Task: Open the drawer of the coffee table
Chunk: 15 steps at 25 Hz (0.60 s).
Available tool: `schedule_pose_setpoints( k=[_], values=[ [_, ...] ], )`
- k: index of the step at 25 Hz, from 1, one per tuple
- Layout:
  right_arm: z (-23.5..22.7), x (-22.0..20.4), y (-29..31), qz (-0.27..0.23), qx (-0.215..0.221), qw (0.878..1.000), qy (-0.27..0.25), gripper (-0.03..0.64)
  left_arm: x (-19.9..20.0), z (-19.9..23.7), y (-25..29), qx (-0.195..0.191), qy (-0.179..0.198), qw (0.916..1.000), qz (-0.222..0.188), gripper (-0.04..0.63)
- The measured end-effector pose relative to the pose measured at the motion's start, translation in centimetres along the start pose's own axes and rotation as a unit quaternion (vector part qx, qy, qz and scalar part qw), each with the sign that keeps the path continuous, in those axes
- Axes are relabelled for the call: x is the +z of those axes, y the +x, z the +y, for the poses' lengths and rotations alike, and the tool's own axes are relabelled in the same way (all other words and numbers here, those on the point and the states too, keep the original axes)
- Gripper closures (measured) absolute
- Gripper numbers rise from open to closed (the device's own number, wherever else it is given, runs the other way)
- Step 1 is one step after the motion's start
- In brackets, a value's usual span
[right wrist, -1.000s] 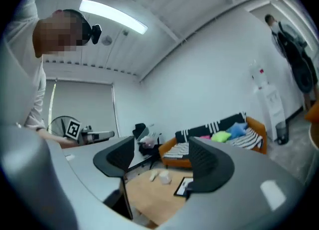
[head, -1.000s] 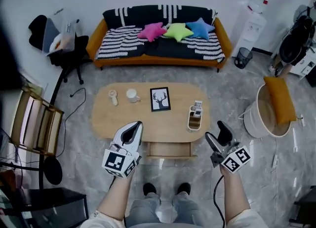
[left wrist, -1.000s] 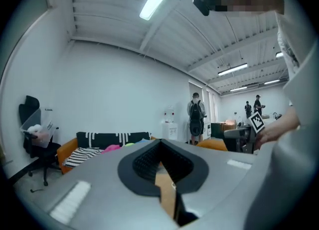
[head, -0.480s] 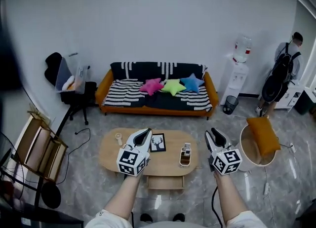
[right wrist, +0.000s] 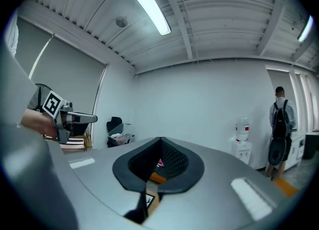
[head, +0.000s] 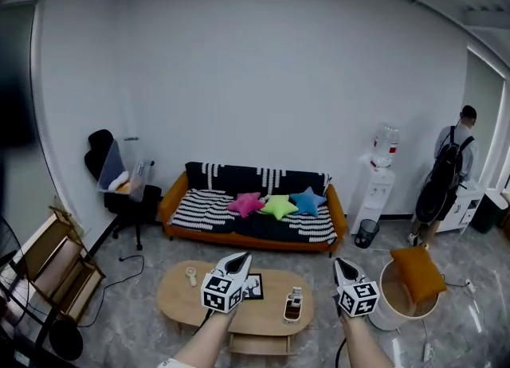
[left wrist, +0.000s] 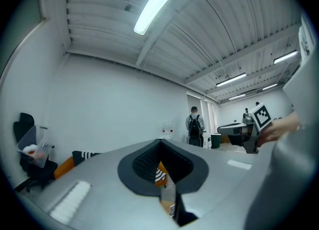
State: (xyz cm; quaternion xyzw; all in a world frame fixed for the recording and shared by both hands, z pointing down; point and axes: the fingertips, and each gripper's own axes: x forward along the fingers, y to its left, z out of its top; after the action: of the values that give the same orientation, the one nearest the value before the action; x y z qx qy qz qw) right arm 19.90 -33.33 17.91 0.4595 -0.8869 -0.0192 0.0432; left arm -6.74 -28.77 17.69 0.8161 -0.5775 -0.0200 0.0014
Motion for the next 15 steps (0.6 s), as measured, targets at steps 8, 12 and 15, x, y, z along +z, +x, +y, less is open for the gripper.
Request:
schedule_pose_setpoints(
  k=[8,12,15],
  values=[
    [-0.4,1.7,-0.5,-0.012,-0.005,1.0,-0.011,0.614,1.0,-0.3,-0.2,0.004,0.012,0.9999,0.001,0.597],
    [-0.1,2.1,-0.5,-0.016,-0.006,1.0,-0.009,0.614,1.3,-0.1,-0.8,0.006,0.015,0.9999,0.0,0.597],
    [0.4,2.0,-0.5,-0.017,-0.001,1.0,-0.009,0.614,1.1,-0.2,-1.4,0.008,0.014,0.9999,-0.002,0.597]
  ],
)
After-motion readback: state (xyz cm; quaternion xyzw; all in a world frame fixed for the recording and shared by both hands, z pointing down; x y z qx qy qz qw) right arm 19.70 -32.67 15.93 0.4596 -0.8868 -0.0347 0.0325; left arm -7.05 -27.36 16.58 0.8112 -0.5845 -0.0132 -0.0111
